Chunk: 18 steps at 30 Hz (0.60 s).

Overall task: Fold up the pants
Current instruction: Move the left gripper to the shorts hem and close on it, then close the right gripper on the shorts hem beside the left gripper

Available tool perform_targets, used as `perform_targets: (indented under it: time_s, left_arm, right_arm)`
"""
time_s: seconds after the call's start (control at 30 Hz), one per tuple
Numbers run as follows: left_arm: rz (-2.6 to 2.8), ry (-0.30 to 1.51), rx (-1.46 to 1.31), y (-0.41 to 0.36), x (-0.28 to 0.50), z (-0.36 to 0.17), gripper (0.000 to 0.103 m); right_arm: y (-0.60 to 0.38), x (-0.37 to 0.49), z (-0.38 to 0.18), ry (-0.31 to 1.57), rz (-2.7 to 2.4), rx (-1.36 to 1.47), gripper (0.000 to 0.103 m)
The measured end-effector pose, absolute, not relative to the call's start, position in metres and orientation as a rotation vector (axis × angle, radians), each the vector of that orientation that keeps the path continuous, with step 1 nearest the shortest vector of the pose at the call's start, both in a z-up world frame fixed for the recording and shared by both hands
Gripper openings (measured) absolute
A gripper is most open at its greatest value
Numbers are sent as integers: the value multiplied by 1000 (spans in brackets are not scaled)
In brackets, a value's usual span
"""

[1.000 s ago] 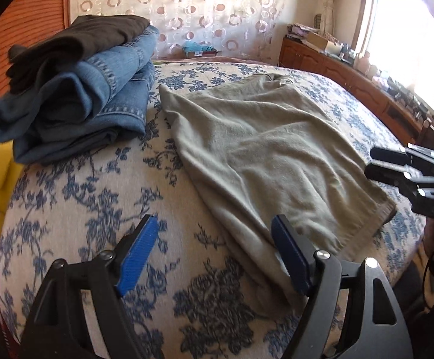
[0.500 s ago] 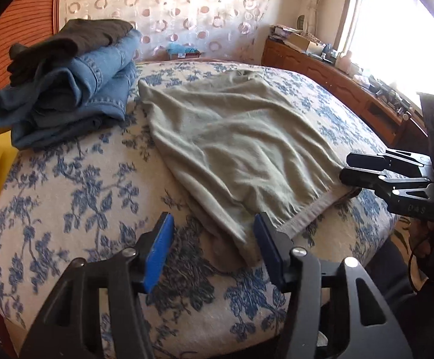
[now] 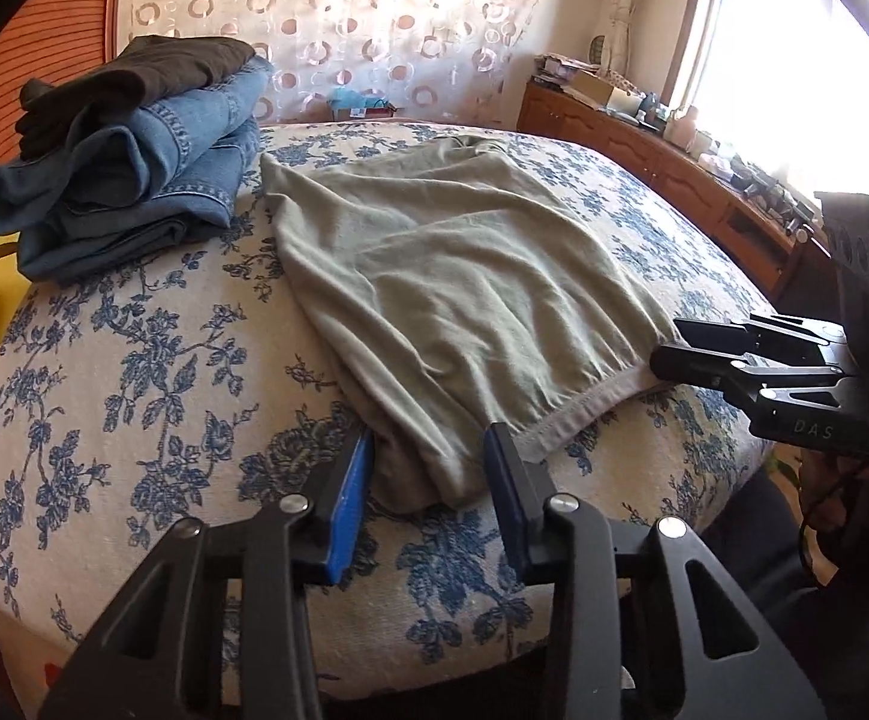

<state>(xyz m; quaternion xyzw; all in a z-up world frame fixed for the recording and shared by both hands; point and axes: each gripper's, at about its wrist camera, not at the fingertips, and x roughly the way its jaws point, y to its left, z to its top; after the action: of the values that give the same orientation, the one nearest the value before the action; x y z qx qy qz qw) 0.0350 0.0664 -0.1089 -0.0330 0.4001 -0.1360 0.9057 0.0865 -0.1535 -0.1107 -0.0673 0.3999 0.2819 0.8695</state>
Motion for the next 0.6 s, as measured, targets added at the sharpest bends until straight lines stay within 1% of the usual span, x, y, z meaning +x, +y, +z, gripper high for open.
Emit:
perform_targets:
  time_s: [0.1,0.2,0.33,0.47,0.53,0.6]
  left_arm:
    - [-281,819,-66,64,34,-109,33]
    - [-286,813,-77,63,34,-110,29]
    - [-299,813,-111,65,35,-111,21]
    - [-307,815,-131,67,34,-111,18]
    - [-314,819,-145,69,34,-111,14]
    - [-315,818,-150,70,33,-112,11]
  right_arm:
    - [-153,84,-111,838,601,-137,38]
    - [-152,81,-113,836,608,-132,36]
    - [-152,80,-112,845,623,-129,27]
    - [-152,77,-112,831,624,-128,22]
    - [-154,78,-112,834,633,-115,20]
    - [-156,77,-111,834,641,-112,17]
